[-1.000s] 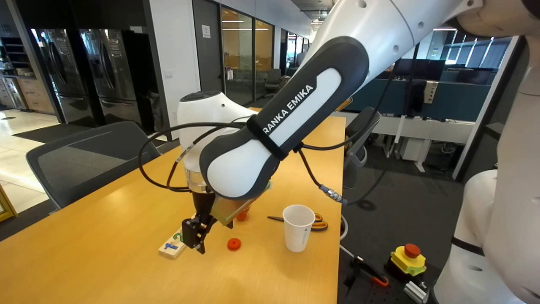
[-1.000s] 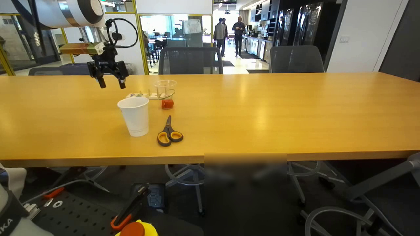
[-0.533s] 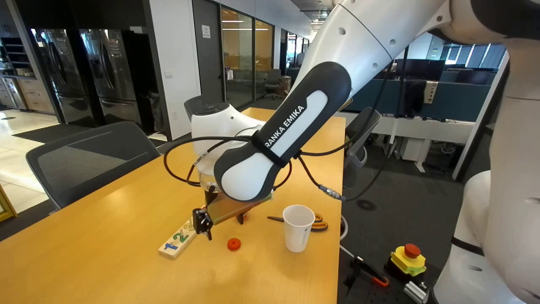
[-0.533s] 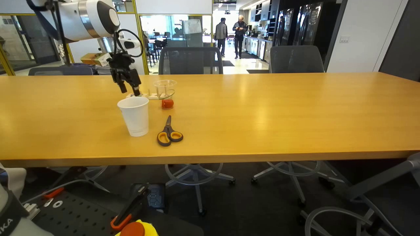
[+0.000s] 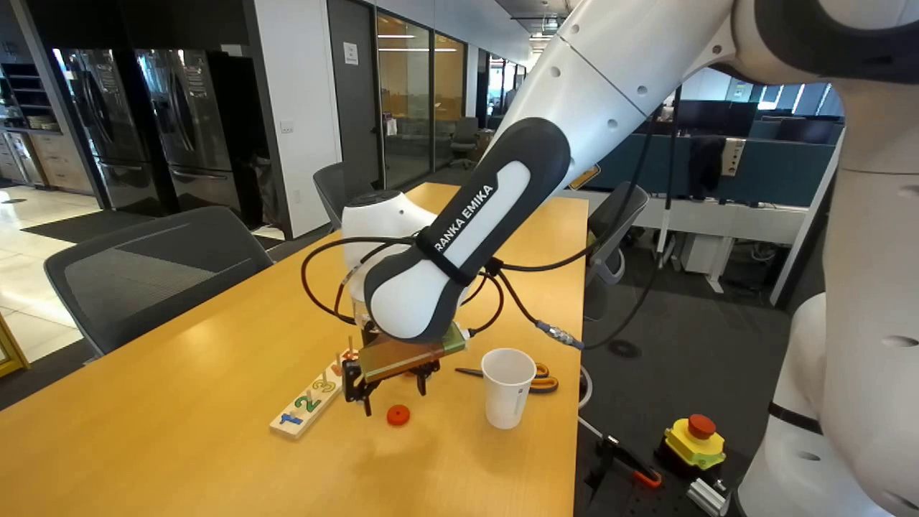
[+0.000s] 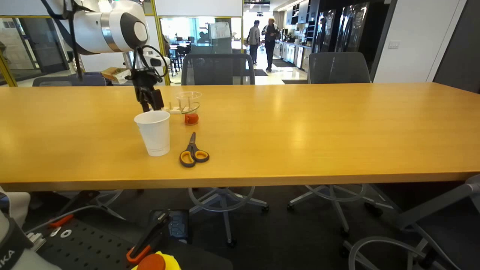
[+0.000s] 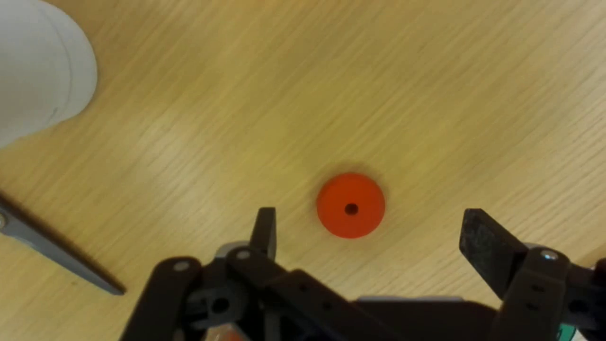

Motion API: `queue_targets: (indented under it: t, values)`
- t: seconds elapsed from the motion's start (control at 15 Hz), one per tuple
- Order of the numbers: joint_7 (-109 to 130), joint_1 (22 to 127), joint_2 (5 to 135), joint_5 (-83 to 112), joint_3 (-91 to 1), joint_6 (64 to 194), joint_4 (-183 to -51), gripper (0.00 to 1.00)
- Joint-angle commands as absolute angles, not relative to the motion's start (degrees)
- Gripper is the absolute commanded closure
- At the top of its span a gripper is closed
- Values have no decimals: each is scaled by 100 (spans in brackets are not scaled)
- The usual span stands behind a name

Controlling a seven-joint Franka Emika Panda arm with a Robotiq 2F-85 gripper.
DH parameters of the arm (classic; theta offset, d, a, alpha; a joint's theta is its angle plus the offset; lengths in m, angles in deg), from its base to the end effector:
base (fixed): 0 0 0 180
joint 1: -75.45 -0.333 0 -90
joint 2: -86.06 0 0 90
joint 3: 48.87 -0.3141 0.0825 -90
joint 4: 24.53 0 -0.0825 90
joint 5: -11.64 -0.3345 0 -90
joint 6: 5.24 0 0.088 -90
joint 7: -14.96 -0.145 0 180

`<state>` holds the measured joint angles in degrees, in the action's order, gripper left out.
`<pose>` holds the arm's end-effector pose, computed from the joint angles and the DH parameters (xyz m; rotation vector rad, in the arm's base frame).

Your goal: Put the orange circles into the transparent cup then the blue circles into the white cup.

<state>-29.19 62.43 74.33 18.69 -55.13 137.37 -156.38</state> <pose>0.4681 0.1620 0.2578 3.0458 -0.5194 0.0227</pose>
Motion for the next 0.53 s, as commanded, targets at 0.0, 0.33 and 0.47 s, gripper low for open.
queue_targets:
  t: [0.0, 0.33, 0.47]
  values:
    - [-2296, 6389, 7251, 1234, -5572, 13620, -15384, 0]
    - [-2021, 6412, 7057, 1075, -5455, 13625, -15217, 0]
    - [-1980, 6418, 6989, 1074, -5428, 13628, -15168, 0]
